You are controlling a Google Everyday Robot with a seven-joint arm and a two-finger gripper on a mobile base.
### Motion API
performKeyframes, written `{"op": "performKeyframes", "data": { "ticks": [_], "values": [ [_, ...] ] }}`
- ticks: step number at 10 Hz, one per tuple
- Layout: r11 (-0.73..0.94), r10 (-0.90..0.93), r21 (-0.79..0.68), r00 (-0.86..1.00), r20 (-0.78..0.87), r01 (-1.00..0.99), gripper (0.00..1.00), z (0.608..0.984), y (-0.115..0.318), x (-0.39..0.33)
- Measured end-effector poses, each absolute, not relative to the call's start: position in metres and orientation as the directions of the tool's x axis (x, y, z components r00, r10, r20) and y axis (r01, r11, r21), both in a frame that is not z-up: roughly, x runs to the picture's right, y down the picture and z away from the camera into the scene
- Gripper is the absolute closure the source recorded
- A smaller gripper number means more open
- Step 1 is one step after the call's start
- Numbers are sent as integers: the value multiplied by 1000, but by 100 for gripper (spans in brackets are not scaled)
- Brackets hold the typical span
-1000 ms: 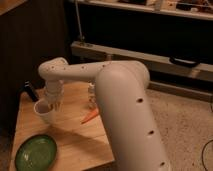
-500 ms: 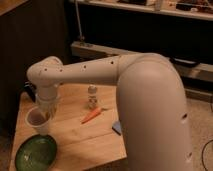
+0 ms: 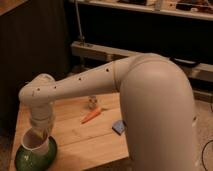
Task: Place the ceramic cup in the ceramic bowl
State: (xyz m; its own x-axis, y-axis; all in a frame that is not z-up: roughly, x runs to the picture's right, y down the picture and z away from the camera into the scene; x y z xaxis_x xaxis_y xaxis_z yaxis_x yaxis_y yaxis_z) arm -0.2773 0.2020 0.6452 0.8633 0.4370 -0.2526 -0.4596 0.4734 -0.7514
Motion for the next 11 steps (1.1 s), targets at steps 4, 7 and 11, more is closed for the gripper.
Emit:
{"op": "performKeyframes", "data": {
  "ticks": [4, 7, 11],
  "values": [
    [500, 390, -753, 887, -246, -428, 32, 691, 220, -295],
    [491, 351, -771, 903, -249, -404, 20, 710, 235, -297],
    [474, 356, -798, 910, -213, -372, 20, 699, 216, -298]
  ]
}}
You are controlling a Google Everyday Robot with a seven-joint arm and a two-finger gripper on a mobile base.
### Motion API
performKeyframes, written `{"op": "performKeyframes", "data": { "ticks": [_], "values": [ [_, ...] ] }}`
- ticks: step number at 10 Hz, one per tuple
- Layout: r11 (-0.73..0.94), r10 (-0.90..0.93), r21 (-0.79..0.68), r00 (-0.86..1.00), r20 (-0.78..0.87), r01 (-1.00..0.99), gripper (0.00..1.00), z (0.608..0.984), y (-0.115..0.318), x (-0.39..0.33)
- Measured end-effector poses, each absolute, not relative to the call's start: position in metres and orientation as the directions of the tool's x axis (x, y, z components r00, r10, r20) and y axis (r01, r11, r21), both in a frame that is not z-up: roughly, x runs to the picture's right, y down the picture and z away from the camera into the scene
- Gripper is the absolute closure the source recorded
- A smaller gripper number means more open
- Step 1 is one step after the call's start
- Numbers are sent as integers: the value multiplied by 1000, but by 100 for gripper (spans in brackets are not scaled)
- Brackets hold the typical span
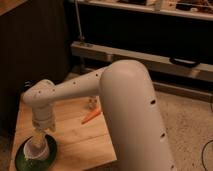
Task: Place the ceramic cup in the ceramic bowl
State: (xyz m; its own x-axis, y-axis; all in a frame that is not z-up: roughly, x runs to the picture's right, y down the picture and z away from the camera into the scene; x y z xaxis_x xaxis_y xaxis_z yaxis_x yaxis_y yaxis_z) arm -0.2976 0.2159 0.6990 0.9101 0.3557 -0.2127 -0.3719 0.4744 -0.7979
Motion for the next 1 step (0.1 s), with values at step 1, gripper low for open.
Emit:
{"op": "performKeyframes", "data": {
  "ticks": [1],
  "values": [
    [459, 366, -804, 905, -217, -378, 20, 700, 214, -295]
  ]
}}
